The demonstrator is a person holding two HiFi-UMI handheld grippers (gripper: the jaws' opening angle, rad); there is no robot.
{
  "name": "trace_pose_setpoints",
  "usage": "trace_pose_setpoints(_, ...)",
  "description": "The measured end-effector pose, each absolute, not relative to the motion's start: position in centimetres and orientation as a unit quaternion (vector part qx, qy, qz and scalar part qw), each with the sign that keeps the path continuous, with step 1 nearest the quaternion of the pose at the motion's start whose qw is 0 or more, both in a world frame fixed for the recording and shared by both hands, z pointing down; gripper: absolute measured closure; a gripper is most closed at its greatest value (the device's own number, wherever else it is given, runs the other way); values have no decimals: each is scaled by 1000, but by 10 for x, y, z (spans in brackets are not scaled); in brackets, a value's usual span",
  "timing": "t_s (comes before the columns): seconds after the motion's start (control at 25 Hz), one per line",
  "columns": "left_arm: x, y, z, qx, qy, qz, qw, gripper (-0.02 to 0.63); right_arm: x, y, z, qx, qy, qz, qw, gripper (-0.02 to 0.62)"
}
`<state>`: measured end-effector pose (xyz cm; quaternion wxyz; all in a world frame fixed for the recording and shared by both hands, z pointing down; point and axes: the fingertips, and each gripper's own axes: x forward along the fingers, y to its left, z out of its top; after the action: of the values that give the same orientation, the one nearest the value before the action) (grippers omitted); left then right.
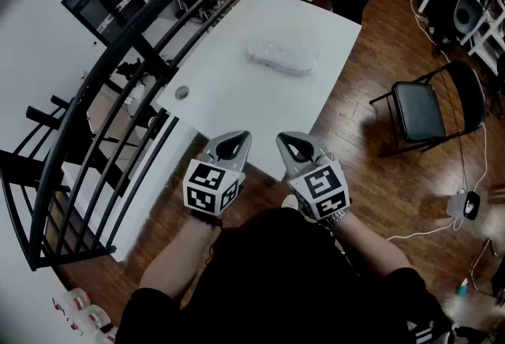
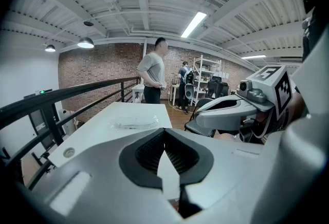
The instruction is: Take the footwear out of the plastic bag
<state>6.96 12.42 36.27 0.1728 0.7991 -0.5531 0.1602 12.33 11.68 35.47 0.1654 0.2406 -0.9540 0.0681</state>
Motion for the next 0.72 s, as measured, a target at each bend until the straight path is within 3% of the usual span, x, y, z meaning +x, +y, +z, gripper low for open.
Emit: trace_pose_setpoints(0.72, 56, 36, 376, 816, -520, 182, 176, 592, 113, 49, 371, 259, -945, 84, 179, 604)
